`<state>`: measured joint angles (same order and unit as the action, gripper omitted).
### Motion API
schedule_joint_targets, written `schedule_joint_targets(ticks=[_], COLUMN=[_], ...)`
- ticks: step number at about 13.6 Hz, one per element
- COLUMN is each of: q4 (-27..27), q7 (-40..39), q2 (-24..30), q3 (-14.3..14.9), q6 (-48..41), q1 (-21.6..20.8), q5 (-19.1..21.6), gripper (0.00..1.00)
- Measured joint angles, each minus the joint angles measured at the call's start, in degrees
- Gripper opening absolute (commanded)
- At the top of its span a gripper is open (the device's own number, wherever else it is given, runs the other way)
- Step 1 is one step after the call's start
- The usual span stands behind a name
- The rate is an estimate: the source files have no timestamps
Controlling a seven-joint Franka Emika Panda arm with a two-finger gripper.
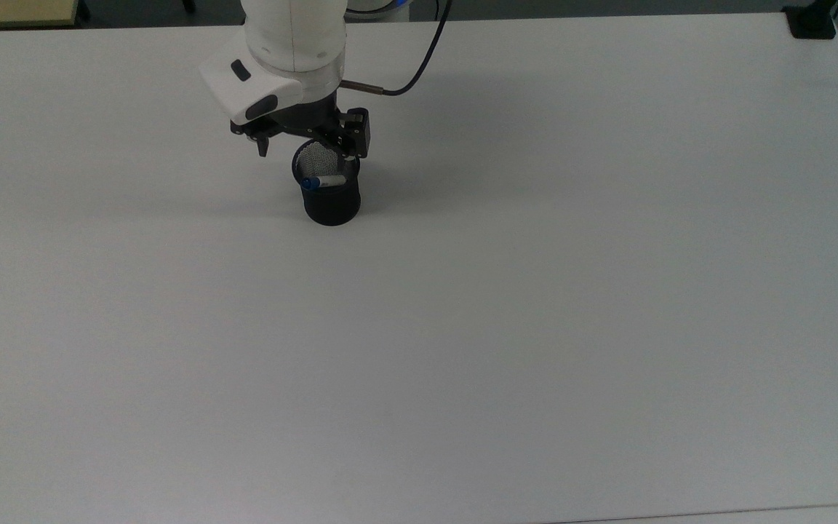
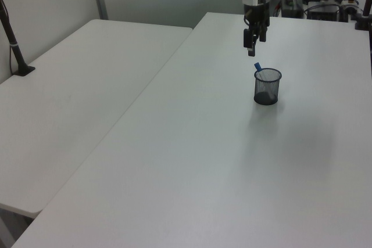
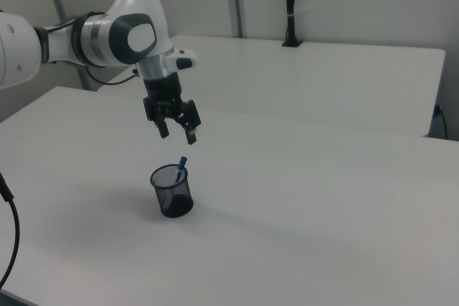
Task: Remove the marker
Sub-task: 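Lower the gripper into the cup around the blue marker, then close the gripper on the blue marker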
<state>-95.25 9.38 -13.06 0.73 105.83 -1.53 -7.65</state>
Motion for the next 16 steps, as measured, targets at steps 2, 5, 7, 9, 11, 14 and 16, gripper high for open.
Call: schedule_joint_targets(ticks=[2, 5, 7, 9, 11, 14, 16], q4=[-0.72, -1.47, -1.85, -2.14, -2.92, -3.57, -3.62], q7=[0.07, 0.07, 0.08, 0.09, 0.09, 0.10, 0.10], q2=[-1.50, -3.16, -3.19, -3.18, -3.18, -3.19, -3.19], q3=[0.06, 0.06, 0.03, -0.05, -0.09, -0.10, -0.10], q6=[1.47, 3.54, 3.54, 3.54, 3.55, 3.55, 3.55], q1=[0.93, 1.22, 1.12, 0.98, 0.88, 0.76, 0.75], q5=[0.00, 0.00, 0.00, 0.01, 0.01, 0.01, 0.03], gripper=[0.71, 0.64, 0.54, 0.40, 0.30, 0.22, 0.20])
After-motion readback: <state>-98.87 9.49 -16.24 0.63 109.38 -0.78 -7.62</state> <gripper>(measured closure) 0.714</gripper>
